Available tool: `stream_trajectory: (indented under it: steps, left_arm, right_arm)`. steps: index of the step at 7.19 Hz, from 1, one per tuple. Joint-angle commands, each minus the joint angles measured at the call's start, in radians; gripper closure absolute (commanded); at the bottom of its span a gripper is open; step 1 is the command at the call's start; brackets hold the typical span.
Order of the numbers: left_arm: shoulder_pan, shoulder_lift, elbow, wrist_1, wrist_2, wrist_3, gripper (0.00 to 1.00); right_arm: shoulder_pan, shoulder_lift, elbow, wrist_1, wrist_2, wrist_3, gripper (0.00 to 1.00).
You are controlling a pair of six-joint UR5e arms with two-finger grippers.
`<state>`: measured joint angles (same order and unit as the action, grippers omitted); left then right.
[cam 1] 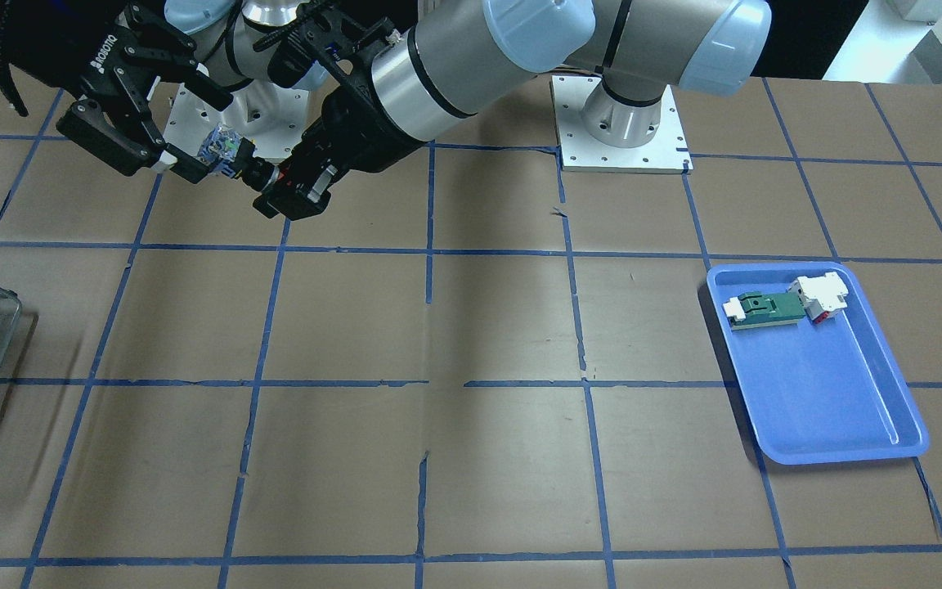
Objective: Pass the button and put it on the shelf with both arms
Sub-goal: 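Close the right gripper on the button held by the left gripper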
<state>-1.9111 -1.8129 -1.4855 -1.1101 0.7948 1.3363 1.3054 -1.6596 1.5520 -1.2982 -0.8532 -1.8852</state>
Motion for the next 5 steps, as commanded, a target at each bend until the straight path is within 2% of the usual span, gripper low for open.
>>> stream_trajectory:
  steps: [1,4,5]
  left_arm:
    - [0.0,0.009,-0.007,-0.001,0.0,0.0,1.0]
    - [0.0,0.014,-0.009,-0.002,0.0,-0.002,1.0]
    - [0.0,0.014,-0.009,-0.002,0.0,-0.002,1.0]
  right_arm:
    - [0.0,-0.002,0.0,-0.003,0.002,0.006,0.0]
    - [0.0,-0.022,0.0,0.005,0.002,0.003,0.0]
    - [0.0,-0.022,0.0,0.004,0.003,0.001,0.07]
